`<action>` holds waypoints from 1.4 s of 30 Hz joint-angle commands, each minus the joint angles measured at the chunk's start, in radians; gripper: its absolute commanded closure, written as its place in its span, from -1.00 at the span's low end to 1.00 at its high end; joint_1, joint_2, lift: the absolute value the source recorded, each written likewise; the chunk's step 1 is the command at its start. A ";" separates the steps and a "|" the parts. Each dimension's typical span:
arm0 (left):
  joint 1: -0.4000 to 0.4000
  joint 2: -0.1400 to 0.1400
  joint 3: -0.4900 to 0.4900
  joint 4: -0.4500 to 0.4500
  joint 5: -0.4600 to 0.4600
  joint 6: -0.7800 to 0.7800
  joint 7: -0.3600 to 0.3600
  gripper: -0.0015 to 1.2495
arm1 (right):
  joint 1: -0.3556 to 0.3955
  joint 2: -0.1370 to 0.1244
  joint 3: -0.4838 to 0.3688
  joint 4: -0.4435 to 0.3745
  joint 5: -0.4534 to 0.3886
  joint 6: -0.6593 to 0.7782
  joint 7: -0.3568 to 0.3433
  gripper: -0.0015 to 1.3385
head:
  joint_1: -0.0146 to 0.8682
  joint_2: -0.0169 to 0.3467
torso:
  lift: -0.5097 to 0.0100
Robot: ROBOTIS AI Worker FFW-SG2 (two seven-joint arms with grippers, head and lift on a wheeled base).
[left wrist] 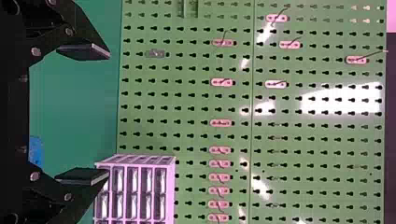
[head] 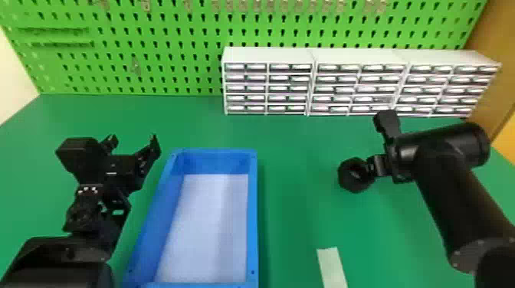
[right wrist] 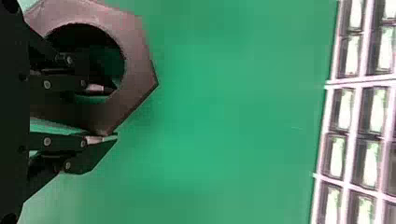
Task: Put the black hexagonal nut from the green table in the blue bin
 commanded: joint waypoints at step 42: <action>0.007 0.000 0.008 -0.003 0.005 0.000 0.000 -0.41 | 0.276 -0.003 0.132 -0.955 -0.223 0.236 0.138 0.46 | 0.59 -0.62 | 0.59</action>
